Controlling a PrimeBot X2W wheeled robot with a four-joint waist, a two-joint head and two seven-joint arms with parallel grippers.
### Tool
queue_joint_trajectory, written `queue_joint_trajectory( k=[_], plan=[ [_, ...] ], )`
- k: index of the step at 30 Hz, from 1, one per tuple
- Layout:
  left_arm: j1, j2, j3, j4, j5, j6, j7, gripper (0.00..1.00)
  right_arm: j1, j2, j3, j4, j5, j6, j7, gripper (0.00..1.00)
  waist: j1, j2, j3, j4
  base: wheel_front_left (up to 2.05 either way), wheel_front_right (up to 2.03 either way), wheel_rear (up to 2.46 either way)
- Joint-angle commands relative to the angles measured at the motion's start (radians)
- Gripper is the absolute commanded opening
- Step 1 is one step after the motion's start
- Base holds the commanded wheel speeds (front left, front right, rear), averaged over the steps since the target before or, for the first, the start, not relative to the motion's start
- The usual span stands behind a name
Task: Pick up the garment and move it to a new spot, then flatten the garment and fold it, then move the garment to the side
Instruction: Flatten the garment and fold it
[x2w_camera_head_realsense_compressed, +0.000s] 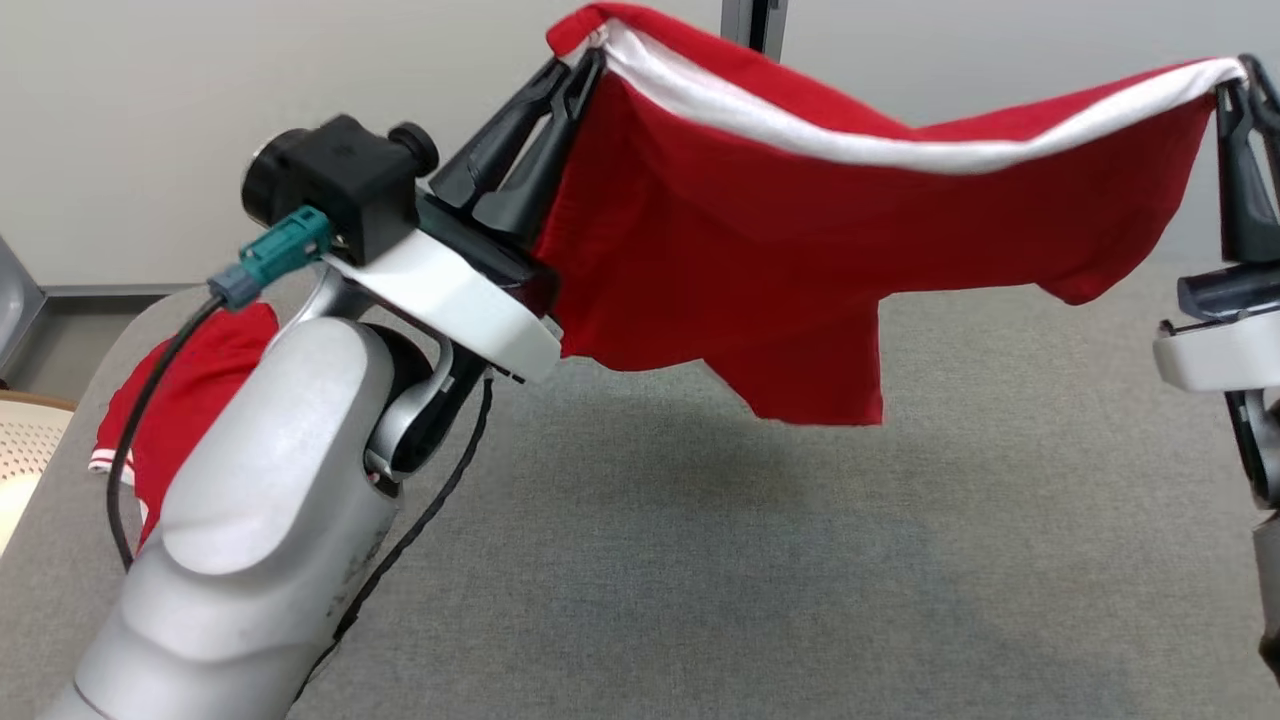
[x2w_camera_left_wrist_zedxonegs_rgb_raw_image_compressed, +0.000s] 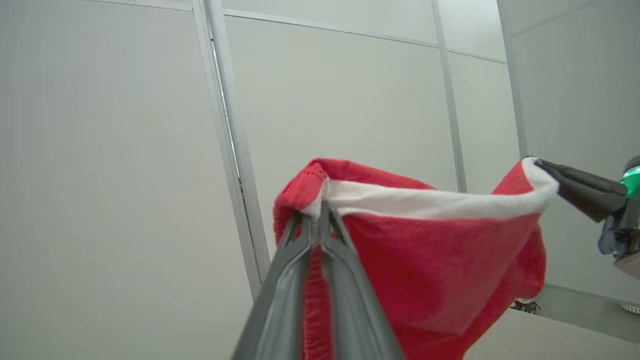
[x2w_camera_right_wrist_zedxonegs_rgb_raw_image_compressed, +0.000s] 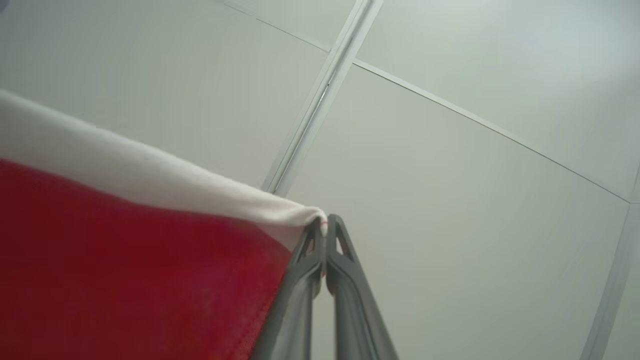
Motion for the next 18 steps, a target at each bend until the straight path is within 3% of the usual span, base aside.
queue_joint_trajectory(
  k=[1, 9, 13, 18],
  plan=[
    [-0.011, 0.014, 0.016, -0.029, -0.022, 0.022, 0.049, 0.00, -0.005, -0.014, -0.004, -0.036, 0.013, 0.000, 0.027, 0.00, 0.0000, -0.0001, -0.027, -0.013, 0.00, 0.00, 0.00],
    [0.037, 0.059, 0.052, -0.190, -0.110, 0.082, 0.236, 0.00, 0.069, -0.048, -0.012, -0.208, 0.086, 0.000, 0.142, 0.00, 0.0000, -0.0001, -0.014, -0.028, 0.00, 0.00, 0.00],
    [0.030, 0.082, 0.042, -0.206, -0.115, 0.089, 0.297, 0.00, 0.068, -0.081, 0.006, -0.208, 0.113, 0.000, 0.174, 0.00, 0.0000, -0.0001, 0.025, -0.037, 0.00, 0.00, 0.00],
    [-0.083, 0.088, 0.049, -0.153, -0.136, 0.071, 0.380, 0.00, -0.083, -0.157, 0.078, -0.147, 0.153, 0.000, 0.207, 0.00, 0.0000, -0.0001, 0.175, -0.057, 0.00, 0.00, 0.00]
  ],
)
